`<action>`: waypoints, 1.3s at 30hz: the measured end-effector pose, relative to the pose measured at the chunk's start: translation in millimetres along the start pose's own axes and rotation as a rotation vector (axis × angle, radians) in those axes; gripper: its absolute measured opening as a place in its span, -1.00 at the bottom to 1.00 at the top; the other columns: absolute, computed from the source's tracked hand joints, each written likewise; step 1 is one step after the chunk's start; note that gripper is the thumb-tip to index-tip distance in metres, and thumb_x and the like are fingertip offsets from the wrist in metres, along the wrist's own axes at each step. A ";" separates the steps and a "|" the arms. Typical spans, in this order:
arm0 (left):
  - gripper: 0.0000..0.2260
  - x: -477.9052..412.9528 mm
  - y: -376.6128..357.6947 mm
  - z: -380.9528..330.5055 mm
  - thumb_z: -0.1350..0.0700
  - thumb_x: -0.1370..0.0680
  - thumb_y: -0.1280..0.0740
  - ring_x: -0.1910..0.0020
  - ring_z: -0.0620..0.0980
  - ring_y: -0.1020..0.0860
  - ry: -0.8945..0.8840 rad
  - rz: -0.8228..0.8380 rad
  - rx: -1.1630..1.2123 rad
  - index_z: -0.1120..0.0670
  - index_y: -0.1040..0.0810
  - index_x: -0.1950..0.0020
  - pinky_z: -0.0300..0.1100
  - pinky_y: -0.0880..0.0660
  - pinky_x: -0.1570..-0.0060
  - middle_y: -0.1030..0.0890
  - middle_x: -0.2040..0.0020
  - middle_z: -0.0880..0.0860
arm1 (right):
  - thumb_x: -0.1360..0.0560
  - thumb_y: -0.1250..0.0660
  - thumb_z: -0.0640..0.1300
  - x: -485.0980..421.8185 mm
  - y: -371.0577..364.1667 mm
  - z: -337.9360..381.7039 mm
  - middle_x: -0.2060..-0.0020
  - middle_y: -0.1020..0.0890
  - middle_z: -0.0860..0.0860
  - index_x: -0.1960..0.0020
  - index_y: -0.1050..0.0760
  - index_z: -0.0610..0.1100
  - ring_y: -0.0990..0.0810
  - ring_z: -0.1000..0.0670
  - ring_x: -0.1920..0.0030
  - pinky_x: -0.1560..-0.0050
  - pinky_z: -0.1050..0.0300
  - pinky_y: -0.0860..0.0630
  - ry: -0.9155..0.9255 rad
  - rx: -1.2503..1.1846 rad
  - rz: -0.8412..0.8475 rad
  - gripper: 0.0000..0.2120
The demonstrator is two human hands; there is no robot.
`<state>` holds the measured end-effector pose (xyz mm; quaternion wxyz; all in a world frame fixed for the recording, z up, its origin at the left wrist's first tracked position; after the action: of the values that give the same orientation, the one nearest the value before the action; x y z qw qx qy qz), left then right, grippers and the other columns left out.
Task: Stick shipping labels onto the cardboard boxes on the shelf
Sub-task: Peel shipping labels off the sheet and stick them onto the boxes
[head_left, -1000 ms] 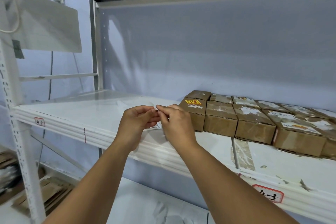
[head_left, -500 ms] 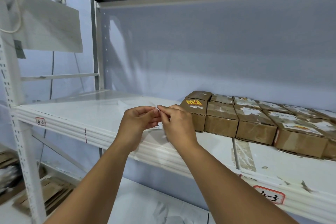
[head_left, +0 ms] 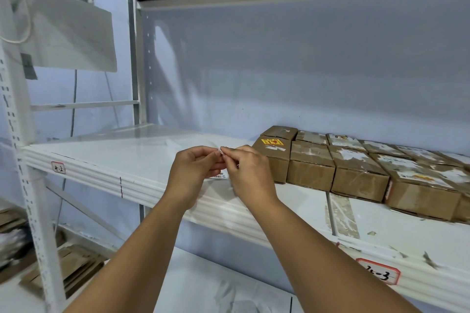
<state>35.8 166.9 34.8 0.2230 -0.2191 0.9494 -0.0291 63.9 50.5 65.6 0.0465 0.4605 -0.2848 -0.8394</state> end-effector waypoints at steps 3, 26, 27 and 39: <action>-0.89 -0.6 0.1 -0.2 0.25 -0.53 -0.32 0.29 -0.07 -0.64 -0.013 -0.013 -0.027 0.19 -0.61 0.18 -0.19 -0.55 0.13 -0.67 0.31 0.04 | -0.56 -0.27 -0.19 0.1 0.3 -0.3 0.06 -0.62 -0.15 -0.17 -0.61 -0.14 -0.58 -0.08 0.04 0.10 0.40 -0.27 -0.003 0.002 0.005 -0.77; -0.91 -5.4 9.1 -3.8 0.17 -0.25 -0.18 0.46 -0.08 -0.23 -0.031 -0.078 -0.049 0.11 -0.31 0.45 -0.21 -0.17 0.39 -0.29 0.51 -0.04 | -0.53 -0.20 -0.20 2.0 17.7 -13.3 0.34 -0.48 0.01 0.30 -0.38 -0.10 -0.38 0.01 0.29 0.34 0.24 -0.23 -0.248 -0.145 -0.139 -0.78; -0.90 -5.5 11.4 -3.3 0.15 -0.25 -0.19 0.44 -0.06 -0.22 -0.020 -0.123 -0.056 0.10 -0.29 0.44 -0.18 -0.15 0.38 -0.27 0.50 -0.04 | -0.53 -0.19 -0.20 2.4 22.2 -15.7 0.35 -0.46 0.02 0.30 -0.36 -0.10 -0.36 0.03 0.31 0.35 0.29 -0.25 -0.261 -0.156 -0.190 -0.77; -0.79 -2.7 47.6 26.1 0.12 -0.56 -0.07 0.27 0.03 -0.44 0.326 -0.688 0.500 0.09 -0.38 0.24 -0.19 -0.44 0.30 -0.43 0.23 0.02 | -0.61 -0.07 -0.19 12.2 47.6 -30.4 0.14 -0.51 -0.08 0.11 -0.45 -0.25 -0.43 -0.07 0.14 0.14 0.08 -0.30 -0.366 -0.160 -0.512 -0.76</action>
<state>30.2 212.2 5.2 0.0942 -0.4537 0.8080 -0.3640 72.4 -6.6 68.7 -0.1818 0.3535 -0.0965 -0.9125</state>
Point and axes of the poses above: each hand's wrist, its own x-axis away from the middle knuckle, its own y-axis out of the back of the hand, z = x × y, the point moved 8 cm from there along -x, towards the middle knuckle
